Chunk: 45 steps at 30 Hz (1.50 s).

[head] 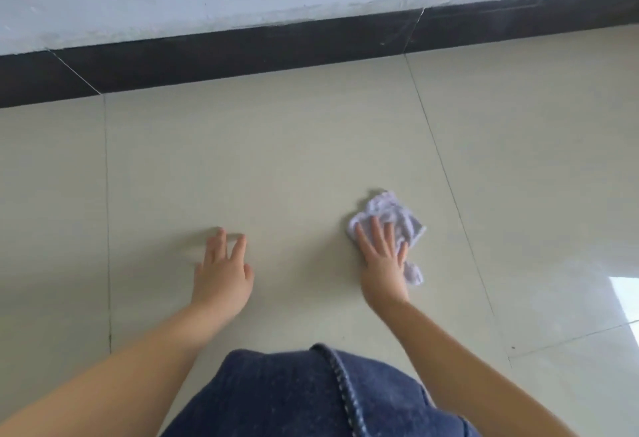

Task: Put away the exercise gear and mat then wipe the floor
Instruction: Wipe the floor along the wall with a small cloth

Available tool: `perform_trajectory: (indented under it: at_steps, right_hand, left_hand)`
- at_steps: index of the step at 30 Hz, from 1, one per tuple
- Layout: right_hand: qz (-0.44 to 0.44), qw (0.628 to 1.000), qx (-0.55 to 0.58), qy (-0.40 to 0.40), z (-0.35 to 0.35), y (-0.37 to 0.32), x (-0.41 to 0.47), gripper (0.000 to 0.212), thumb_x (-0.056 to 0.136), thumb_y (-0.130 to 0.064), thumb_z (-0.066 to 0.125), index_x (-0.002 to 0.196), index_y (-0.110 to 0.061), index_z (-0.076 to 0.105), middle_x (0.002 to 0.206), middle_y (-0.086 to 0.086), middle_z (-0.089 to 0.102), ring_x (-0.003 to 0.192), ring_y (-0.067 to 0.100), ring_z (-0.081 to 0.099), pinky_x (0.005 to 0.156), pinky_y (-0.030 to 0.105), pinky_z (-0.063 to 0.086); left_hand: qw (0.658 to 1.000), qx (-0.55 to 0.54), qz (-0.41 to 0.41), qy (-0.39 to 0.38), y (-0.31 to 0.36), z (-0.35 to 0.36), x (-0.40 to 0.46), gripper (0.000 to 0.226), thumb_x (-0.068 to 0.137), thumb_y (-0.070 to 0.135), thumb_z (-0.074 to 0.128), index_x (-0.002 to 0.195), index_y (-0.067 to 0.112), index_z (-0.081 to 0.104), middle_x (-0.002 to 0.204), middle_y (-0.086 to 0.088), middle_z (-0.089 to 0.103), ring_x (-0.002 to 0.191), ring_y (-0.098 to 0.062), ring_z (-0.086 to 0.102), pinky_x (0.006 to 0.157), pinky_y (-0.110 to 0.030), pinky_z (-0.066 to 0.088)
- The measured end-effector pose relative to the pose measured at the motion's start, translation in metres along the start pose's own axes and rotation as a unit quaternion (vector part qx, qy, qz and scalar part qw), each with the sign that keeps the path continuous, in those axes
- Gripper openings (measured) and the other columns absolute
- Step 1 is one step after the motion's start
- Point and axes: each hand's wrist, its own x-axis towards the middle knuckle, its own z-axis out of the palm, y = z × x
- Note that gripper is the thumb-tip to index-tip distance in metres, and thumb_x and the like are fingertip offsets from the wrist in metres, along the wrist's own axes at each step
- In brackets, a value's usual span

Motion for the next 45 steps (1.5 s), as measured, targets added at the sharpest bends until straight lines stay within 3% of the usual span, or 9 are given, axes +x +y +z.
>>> perform_trajectory:
  at_steps: [7, 12, 19, 23, 29, 35, 39, 43, 45]
  right_hand:
    - [-0.314, 0.944, -0.050, -0.094, 0.025, -0.027, -0.013, 0.080, 0.080, 0.008, 0.029, 0.148, -0.033, 0.027, 0.157, -0.011, 0.005, 0.142, 0.017, -0.014, 0.112, 0.044, -0.019]
    - [-0.024, 0.998, -0.059, -0.012, -0.042, 0.099, -0.001, 0.090, 0.079, 0.013, 0.038, 0.149, -0.035, 0.008, 0.157, -0.010, -0.007, 0.145, 0.015, -0.014, 0.118, 0.036, -0.012]
    - [0.321, 0.944, 0.027, 0.066, -0.058, 0.097, 0.000, 0.071, 0.079, 0.003, 0.050, 0.142, -0.026, 0.037, 0.147, 0.010, 0.027, 0.136, 0.034, 0.021, 0.108, 0.048, 0.027]
    - [0.169, 0.982, 0.060, 0.064, -0.022, 0.012, 0.011, 0.052, 0.084, -0.001, 0.051, 0.131, -0.024, 0.054, 0.138, 0.013, 0.039, 0.131, 0.033, 0.029, 0.108, 0.039, 0.026]
    - [-0.076, 0.985, 0.017, -0.151, -0.010, -0.069, 0.020, 0.043, 0.090, -0.006, 0.041, 0.125, -0.025, 0.059, 0.140, 0.000, 0.036, 0.136, 0.017, 0.029, 0.098, 0.015, 0.023]
    - [-0.030, 0.971, -0.031, -0.234, -0.072, -0.095, 0.018, 0.062, 0.080, 0.011, 0.032, 0.115, -0.032, 0.060, 0.113, -0.001, 0.039, 0.102, 0.025, 0.040, 0.081, 0.038, 0.049]
    - [-0.008, 0.968, -0.083, -0.238, -0.119, -0.137, 0.005, 0.050, 0.077, 0.013, 0.029, 0.107, -0.017, 0.055, 0.112, 0.001, 0.035, 0.105, 0.025, 0.038, 0.056, 0.027, 0.043]
    - [0.001, 0.966, -0.074, -0.248, -0.161, -0.194, -0.026, 0.050, 0.072, 0.011, 0.024, 0.082, -0.032, 0.046, 0.109, 0.004, 0.034, 0.095, 0.027, 0.034, 0.060, 0.028, 0.038]
    - [0.000, 0.969, -0.059, -0.238, -0.181, -0.221, -0.047, 0.048, 0.077, 0.010, 0.031, 0.098, -0.027, 0.054, 0.114, 0.005, 0.038, 0.101, 0.027, 0.036, 0.069, 0.031, 0.041]
  left_hand:
    - [0.999, 0.020, 0.005, -0.026, -0.016, -0.013, 0.009, 0.056, 0.098, 0.029, 0.037, 0.151, 0.022, 0.018, 0.160, -0.007, -0.003, 0.147, -0.023, 0.005, 0.113, -0.041, 0.028]
    - [0.998, 0.030, 0.028, -0.036, -0.030, -0.015, 0.009, 0.057, 0.098, 0.029, 0.037, 0.151, 0.022, 0.017, 0.160, -0.005, -0.004, 0.148, -0.021, 0.003, 0.115, -0.042, 0.024]
    - [0.997, 0.048, 0.045, -0.044, -0.029, -0.011, 0.001, 0.062, 0.098, 0.029, 0.036, 0.152, 0.022, 0.006, 0.159, -0.007, -0.013, 0.147, -0.022, -0.007, 0.117, -0.044, 0.019]
    - [0.994, 0.061, 0.062, -0.071, -0.033, -0.019, 0.001, 0.062, 0.098, 0.030, 0.037, 0.152, 0.023, 0.008, 0.159, -0.007, -0.013, 0.148, -0.022, -0.006, 0.117, -0.044, 0.020]
    - [0.982, 0.094, 0.126, -0.109, -0.046, -0.039, 0.005, 0.056, 0.096, 0.024, 0.038, 0.150, 0.020, 0.021, 0.160, -0.006, -0.004, 0.147, -0.022, 0.003, 0.114, -0.040, 0.027]
    - [0.968, 0.099, 0.140, -0.184, -0.054, -0.092, -0.002, 0.041, 0.098, 0.020, 0.034, 0.138, 0.012, 0.038, 0.148, -0.011, 0.031, 0.136, -0.028, 0.031, 0.105, -0.042, 0.035]
    - [0.975, 0.092, 0.136, -0.148, -0.053, -0.136, -0.044, 0.021, 0.097, 0.018, 0.033, 0.107, 0.009, 0.049, 0.108, -0.010, 0.054, 0.096, -0.030, 0.053, 0.077, -0.036, 0.038]
    - [0.978, 0.077, 0.148, -0.125, -0.041, -0.187, -0.097, 0.017, 0.098, 0.017, 0.032, 0.101, 0.011, 0.047, 0.096, -0.007, 0.050, 0.085, -0.028, 0.051, 0.071, -0.035, 0.036]
    - [0.979, 0.072, 0.146, -0.123, -0.035, -0.214, -0.127, 0.024, 0.098, 0.018, 0.031, 0.112, 0.010, 0.049, 0.104, -0.009, 0.054, 0.092, -0.030, 0.053, 0.074, -0.035, 0.036]
